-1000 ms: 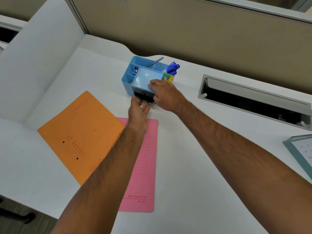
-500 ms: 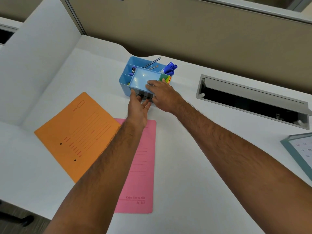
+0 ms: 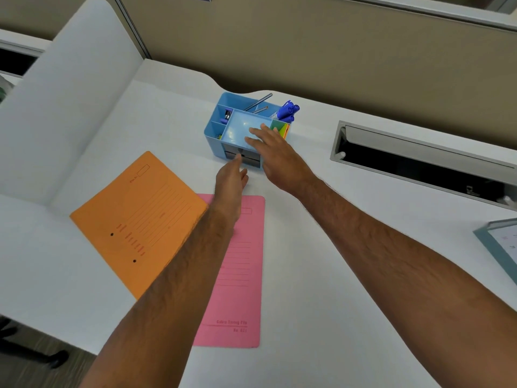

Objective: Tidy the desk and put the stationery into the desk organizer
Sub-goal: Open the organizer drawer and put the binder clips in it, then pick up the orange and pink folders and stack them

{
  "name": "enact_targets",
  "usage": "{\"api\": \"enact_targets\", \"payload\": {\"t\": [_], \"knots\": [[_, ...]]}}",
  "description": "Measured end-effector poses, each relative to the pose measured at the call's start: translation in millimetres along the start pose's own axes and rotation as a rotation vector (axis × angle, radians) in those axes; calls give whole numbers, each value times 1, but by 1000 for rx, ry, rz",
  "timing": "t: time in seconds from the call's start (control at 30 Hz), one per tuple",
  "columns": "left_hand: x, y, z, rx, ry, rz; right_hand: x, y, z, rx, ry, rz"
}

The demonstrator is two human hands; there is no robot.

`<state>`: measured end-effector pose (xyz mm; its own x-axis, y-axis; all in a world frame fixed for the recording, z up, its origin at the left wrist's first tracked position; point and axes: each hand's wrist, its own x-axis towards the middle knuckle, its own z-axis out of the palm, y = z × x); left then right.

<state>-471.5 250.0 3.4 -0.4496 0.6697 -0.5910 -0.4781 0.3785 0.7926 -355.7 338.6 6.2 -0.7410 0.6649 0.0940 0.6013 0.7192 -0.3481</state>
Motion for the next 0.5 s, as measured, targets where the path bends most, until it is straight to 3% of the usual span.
{"api": "enact_targets", "payload": {"t": [0.17,0.37,0.5], "knots": [[-27,-23,-41,301,44,161,-50,-14,0,130,162,-22],[-50,-38,-100,478,215,342,-121,-40,9,302,43,102],[-67,-47,-148,697,428,445,-156,-63,21,327,-94,189]]}}
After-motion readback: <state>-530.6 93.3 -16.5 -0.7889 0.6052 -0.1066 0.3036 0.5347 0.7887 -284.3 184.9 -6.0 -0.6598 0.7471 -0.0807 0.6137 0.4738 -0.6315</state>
